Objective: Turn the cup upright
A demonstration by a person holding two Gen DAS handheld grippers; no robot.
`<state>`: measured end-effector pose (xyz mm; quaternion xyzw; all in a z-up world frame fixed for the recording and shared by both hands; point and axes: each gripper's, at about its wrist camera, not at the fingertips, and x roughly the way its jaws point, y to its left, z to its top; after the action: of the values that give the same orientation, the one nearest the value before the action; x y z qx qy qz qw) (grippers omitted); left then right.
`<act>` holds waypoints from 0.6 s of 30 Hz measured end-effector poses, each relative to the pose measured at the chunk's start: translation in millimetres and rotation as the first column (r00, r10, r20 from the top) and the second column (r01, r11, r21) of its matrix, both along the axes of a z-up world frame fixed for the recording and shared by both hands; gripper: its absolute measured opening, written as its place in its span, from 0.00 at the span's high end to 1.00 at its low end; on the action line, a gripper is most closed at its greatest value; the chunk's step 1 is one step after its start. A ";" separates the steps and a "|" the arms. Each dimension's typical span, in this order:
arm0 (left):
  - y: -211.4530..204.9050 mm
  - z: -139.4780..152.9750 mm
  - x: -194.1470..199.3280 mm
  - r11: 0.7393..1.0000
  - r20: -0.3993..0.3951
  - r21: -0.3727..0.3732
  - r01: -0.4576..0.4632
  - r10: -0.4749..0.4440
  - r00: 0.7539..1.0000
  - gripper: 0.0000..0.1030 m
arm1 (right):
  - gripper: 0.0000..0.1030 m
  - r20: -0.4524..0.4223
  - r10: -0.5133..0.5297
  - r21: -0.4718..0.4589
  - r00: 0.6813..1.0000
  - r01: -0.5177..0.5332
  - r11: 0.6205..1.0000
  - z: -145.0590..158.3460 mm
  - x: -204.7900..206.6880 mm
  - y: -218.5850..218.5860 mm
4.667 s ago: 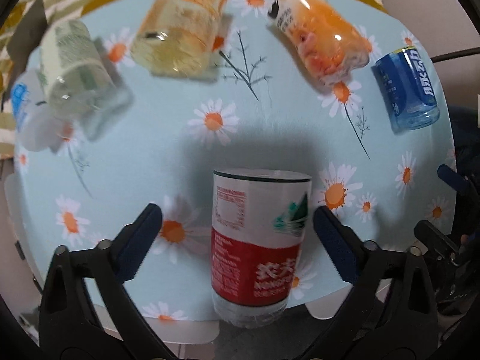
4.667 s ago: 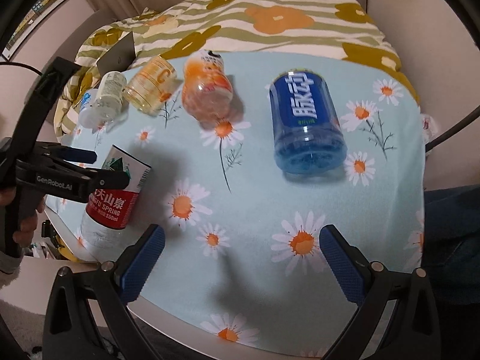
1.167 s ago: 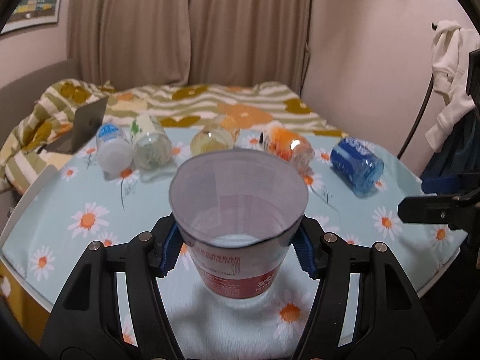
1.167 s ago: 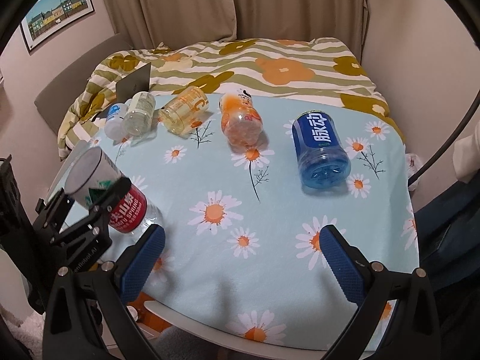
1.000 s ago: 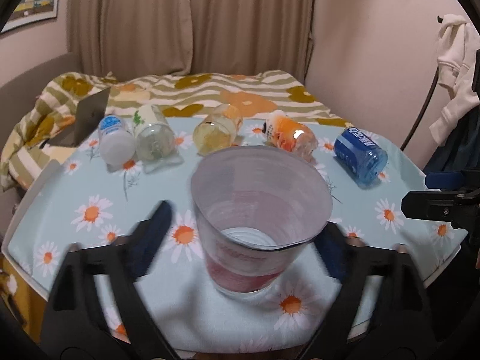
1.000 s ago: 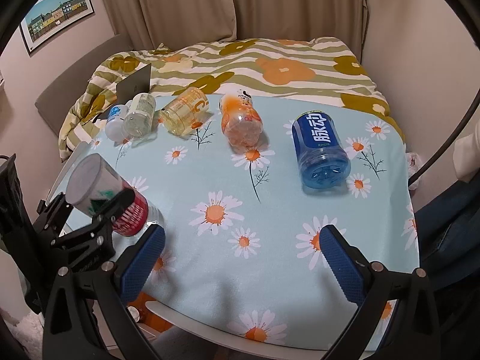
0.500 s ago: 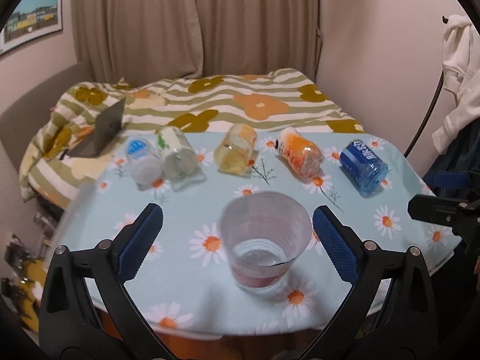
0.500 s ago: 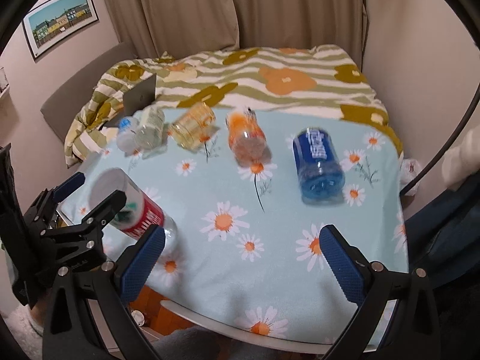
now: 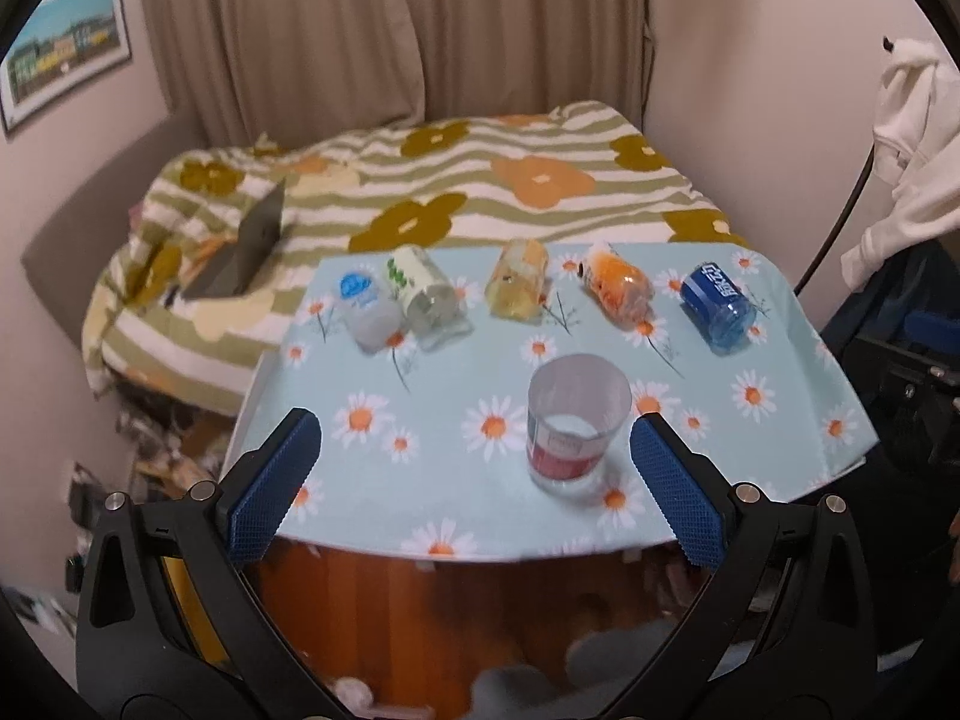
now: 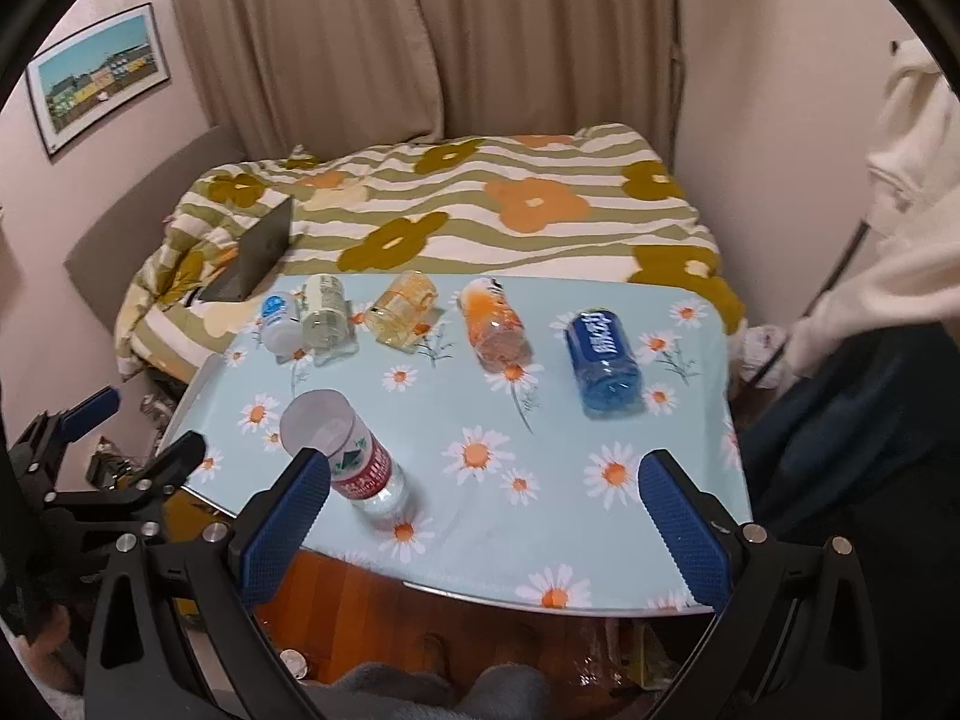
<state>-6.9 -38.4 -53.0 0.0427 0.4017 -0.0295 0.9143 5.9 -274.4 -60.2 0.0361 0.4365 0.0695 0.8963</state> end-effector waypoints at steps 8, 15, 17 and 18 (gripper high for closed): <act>12.8 2.7 -7.4 1.000 -0.005 -0.012 -0.001 0.001 1.000 0.00 | 0.00 -0.027 -0.089 -0.041 0.996 0.088 0.995 -10.5 -18.0 4.8; 19.5 5.0 -9.5 0.999 -0.005 -0.033 0.005 -0.005 1.000 0.00 | 0.00 -0.025 -0.131 -0.048 0.991 0.129 0.990 -10.6 -25.1 4.5; 18.8 4.5 -8.8 1.000 -0.005 -0.031 0.004 -0.004 1.000 0.00 | 0.00 -0.021 -0.133 -0.051 0.991 0.132 0.990 -9.6 -25.9 5.7; 18.8 4.5 -8.8 1.000 -0.004 -0.030 0.003 -0.003 1.000 0.00 | 0.00 -0.020 -0.134 -0.053 0.991 0.133 0.990 -9.1 -26.0 6.2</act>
<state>-15.7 -19.5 -48.6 0.0298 0.4030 -0.0369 0.9140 -20.2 -268.2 -69.3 0.0431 0.4451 -0.0024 0.8945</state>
